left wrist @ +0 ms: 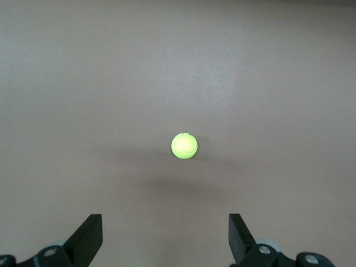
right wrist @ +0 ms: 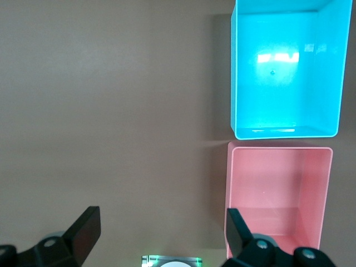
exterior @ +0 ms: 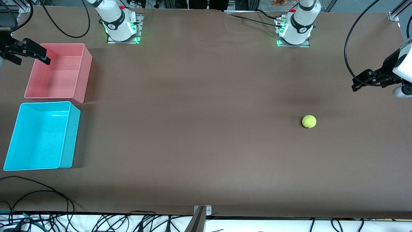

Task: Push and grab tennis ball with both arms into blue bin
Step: 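Move the left gripper down beside the tennis ball, then lower the left gripper behind the tennis ball on the table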

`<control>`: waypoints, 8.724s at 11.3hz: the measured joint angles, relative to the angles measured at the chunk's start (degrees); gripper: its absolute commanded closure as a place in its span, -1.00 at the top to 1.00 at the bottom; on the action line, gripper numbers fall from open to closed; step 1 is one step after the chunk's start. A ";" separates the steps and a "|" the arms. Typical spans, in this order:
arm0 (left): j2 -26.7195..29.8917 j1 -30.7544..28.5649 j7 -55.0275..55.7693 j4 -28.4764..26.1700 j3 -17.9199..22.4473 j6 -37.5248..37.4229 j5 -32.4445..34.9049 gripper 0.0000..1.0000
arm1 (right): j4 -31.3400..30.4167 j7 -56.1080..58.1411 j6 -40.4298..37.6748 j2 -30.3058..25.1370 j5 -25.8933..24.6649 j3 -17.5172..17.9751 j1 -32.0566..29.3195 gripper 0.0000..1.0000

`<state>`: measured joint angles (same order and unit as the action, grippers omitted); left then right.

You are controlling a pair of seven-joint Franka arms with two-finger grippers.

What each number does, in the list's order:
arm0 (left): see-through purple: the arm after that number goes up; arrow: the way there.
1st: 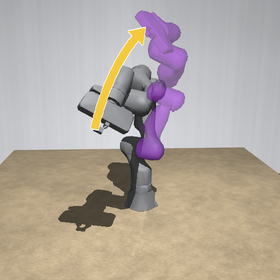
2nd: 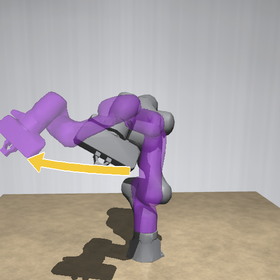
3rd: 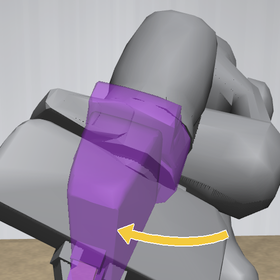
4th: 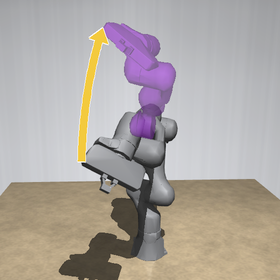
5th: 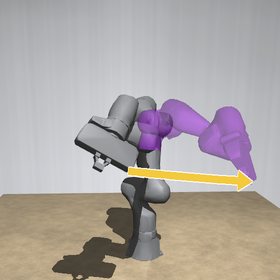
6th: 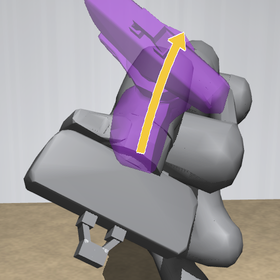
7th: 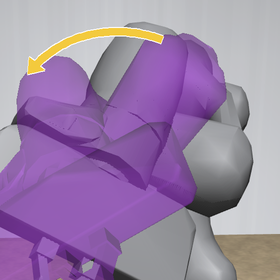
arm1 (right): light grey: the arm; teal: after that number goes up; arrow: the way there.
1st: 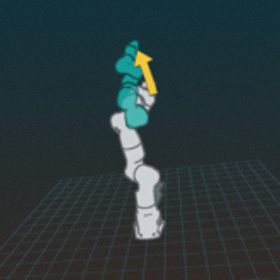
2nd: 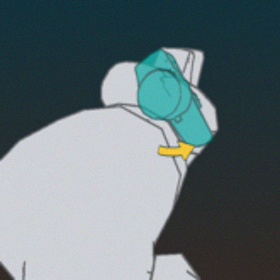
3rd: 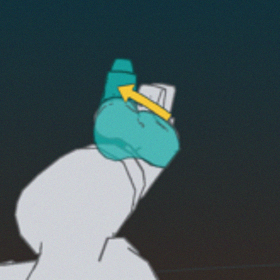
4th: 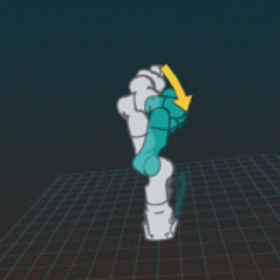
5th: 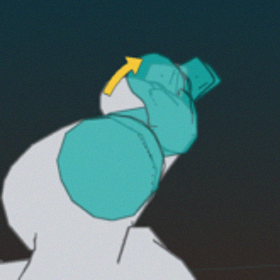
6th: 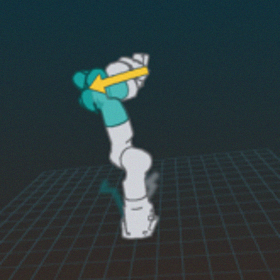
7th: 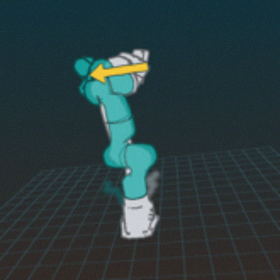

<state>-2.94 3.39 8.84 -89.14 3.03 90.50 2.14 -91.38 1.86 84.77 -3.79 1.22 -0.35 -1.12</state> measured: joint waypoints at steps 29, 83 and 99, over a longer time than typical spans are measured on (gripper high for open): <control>-3.39 -3.17 -25.60 -34.27 -0.15 41.09 0.08 -1.00 | 0.01 -0.02 3.17 0.12 0.09 0.22 0.04 1.00; -20.00 -9.73 -107.57 -33.63 -0.26 52.85 -6.76 -0.85 | -0.04 -0.02 3.05 0.34 0.09 0.13 0.03 1.00; -23.99 -7.74 -105.65 -30.92 -0.26 48.85 -6.97 -0.98 | -0.04 -0.02 3.05 0.35 0.09 0.11 0.03 1.00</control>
<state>-26.93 -4.36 -96.81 -120.06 2.76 139.35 -4.83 -91.42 1.84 87.82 -3.44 1.32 -0.24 -1.09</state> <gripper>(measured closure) 0.987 0.000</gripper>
